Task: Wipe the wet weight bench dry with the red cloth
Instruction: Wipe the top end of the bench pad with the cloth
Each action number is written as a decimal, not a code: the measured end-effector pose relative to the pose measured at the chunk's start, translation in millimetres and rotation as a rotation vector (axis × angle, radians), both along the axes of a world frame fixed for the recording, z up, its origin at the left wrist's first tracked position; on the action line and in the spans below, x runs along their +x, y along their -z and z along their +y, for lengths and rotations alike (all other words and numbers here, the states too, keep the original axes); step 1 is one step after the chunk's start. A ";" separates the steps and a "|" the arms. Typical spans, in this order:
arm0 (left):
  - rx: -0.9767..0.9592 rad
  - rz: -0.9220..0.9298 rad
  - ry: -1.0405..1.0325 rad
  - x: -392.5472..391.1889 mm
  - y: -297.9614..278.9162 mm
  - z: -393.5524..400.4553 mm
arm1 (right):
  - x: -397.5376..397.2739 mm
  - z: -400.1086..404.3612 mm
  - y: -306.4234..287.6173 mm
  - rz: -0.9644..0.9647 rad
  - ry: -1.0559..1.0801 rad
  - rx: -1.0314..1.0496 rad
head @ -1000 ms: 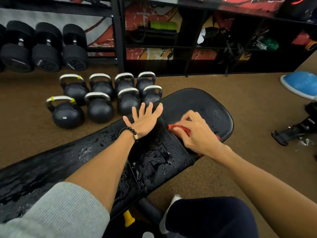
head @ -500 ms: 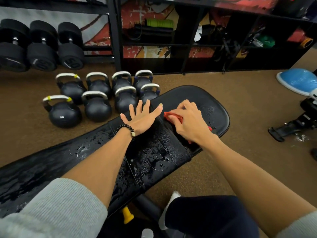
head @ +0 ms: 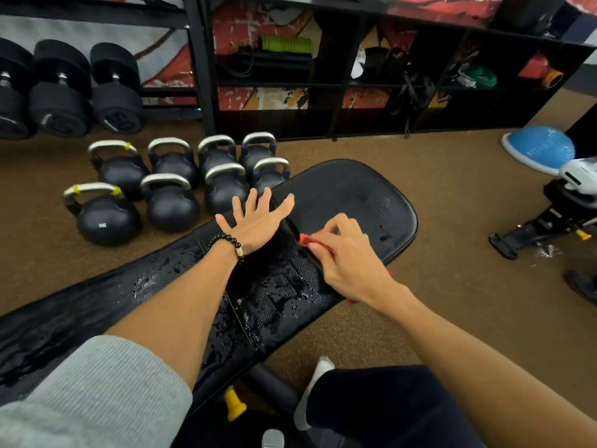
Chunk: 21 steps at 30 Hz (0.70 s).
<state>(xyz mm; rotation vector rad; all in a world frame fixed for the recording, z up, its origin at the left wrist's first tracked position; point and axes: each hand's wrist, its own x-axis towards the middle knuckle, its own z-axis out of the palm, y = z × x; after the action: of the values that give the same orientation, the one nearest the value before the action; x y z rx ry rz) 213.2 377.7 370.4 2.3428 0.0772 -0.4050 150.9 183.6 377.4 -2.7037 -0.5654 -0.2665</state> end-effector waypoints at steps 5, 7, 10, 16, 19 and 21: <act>0.004 0.000 -0.001 0.7 0.3 -0.1 | -2.2 -29.1 -5.9 0.005 0.024 -0.023; 0.000 0.000 0.001 0.5 0.6 0.0 | 5.3 -19.2 -6.9 0.002 0.059 -0.045; -0.009 -0.004 -0.003 -0.8 0.7 0.4 | -6.5 -15.1 -4.2 0.027 0.015 -0.011; 0.028 -0.013 0.009 1.2 0.9 0.4 | -16.6 -64.2 2.2 -0.091 -0.040 -0.031; 0.112 -0.033 0.048 0.9 1.7 -0.2 | 6.4 -38.5 4.4 -0.171 0.230 -0.025; 0.165 -0.052 0.064 -0.3 3.3 -0.5 | 3.5 -14.3 9.5 -0.175 0.332 -0.011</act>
<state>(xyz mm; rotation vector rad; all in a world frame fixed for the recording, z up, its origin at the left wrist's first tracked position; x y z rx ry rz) 213.0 377.2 367.2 2.5217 0.0117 -0.3816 154.4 169.3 367.9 -2.7925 -0.1586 -0.5928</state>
